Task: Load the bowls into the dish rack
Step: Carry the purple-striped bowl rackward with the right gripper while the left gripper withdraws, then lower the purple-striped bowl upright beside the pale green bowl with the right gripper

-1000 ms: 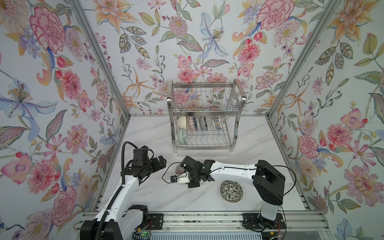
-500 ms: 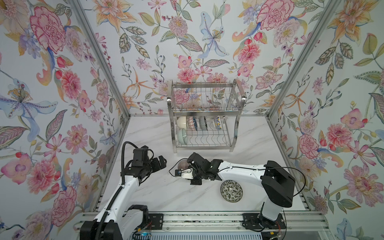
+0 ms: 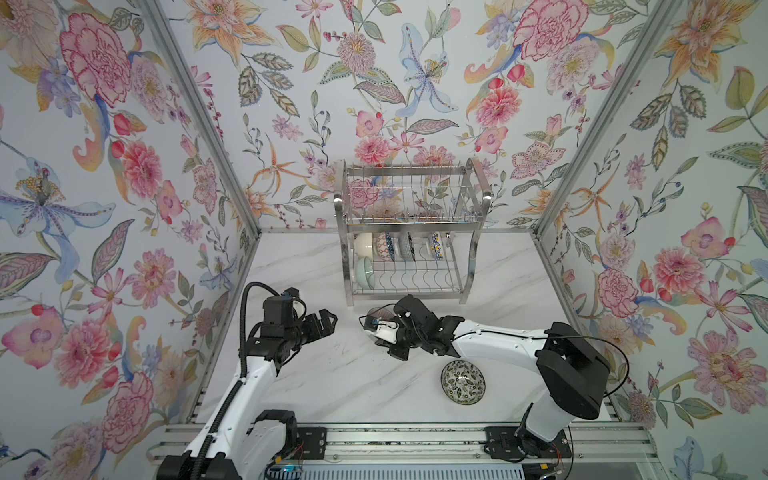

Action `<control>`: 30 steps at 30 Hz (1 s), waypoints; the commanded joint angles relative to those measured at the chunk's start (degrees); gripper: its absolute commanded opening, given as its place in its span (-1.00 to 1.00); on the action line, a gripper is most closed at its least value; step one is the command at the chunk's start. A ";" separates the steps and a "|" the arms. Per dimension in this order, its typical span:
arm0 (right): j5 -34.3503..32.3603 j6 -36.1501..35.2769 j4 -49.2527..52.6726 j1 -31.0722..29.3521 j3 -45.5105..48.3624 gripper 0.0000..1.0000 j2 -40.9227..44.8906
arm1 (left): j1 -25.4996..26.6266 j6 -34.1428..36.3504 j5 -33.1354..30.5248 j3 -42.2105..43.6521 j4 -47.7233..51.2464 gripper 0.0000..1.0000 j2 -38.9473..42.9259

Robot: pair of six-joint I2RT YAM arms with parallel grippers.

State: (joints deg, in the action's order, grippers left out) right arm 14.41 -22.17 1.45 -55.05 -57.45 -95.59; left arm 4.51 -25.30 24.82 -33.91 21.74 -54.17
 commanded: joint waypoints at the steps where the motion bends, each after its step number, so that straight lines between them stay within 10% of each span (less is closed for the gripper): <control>1: 3.21 5.52 -9.21 1.75 0.96 -0.83 3.33 | 0.39 1.39 2.81 1.63 -2.14 0.98 1.78; 30: 9.62 46.22 -52.54 15.73 5.00 -0.80 -1.29 | 5.68 3.48 7.89 11.26 -15.73 0.98 17.70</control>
State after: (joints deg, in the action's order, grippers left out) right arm 22.06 16.84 -40.75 -40.18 -51.59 -95.37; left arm 9.32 -23.31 31.55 -23.86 8.91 -37.93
